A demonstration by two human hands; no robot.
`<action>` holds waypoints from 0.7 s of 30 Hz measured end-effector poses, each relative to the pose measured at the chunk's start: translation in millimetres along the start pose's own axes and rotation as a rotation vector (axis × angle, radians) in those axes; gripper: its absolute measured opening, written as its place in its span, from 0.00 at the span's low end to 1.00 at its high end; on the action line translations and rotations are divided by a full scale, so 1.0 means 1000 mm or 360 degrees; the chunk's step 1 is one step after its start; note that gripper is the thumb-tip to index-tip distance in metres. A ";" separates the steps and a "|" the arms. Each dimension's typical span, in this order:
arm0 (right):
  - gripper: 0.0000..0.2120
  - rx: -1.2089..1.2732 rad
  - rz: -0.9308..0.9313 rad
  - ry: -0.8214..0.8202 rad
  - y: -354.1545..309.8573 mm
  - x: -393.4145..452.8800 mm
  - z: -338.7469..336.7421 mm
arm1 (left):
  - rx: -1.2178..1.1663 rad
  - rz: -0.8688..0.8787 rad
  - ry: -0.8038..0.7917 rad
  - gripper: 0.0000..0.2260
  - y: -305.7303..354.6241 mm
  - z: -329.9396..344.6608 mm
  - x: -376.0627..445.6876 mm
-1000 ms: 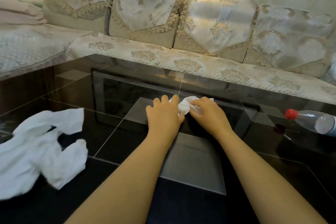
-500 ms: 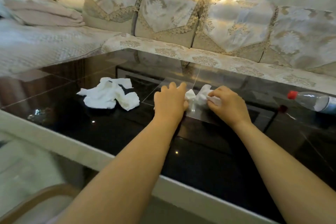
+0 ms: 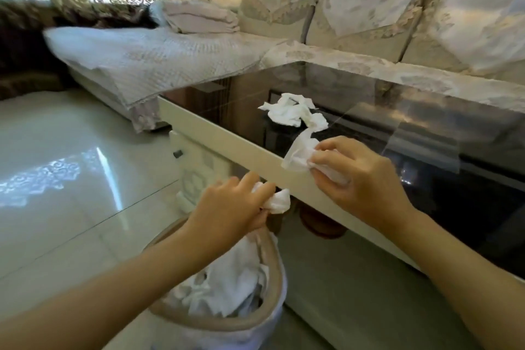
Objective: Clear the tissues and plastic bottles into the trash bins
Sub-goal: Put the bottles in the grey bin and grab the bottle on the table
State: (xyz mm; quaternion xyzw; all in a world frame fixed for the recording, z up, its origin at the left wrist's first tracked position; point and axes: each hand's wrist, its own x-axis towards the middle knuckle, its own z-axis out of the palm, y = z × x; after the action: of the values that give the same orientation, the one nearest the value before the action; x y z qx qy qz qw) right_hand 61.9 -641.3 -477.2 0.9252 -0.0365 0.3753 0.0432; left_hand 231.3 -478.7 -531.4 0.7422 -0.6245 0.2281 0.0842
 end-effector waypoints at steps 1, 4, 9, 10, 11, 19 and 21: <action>0.11 0.0028 -0.0053 0.0007 -0.015 0.002 0.008 | 0.0043 0.0001 -0.0152 0.11 -0.007 0.007 -0.013; 0.08 0.0179 -0.0128 0.0000 -0.053 0.003 0.041 | 0.0054 -0.0011 -0.0423 0.18 -0.029 0.026 -0.039; 0.08 0.0410 0.0116 -0.0372 -0.099 -0.022 0.112 | -0.0234 -0.0349 -0.0654 0.21 -0.039 0.047 -0.061; 0.07 0.0422 0.0154 -0.0458 -0.106 -0.028 0.127 | -0.0225 -0.0384 -0.0832 0.19 -0.039 0.050 -0.067; 0.06 0.0424 0.0184 -0.0563 -0.112 -0.032 0.142 | -0.0172 -0.0285 -0.0922 0.19 -0.038 0.053 -0.073; 0.28 0.0339 0.0567 -0.1874 -0.133 -0.049 0.173 | 0.0106 0.0131 -0.1432 0.26 -0.046 0.075 -0.094; 0.25 0.0232 0.0494 -0.1603 -0.132 -0.045 0.165 | 0.0111 0.0035 -0.1189 0.22 -0.048 0.072 -0.090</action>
State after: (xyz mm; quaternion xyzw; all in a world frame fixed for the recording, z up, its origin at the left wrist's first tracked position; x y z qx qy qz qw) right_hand 157.1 -526.7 -633.6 0.9751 -0.1631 -0.1118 -0.1000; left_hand 284.4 -418.2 -627.2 0.7698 -0.6121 -0.0363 -0.1773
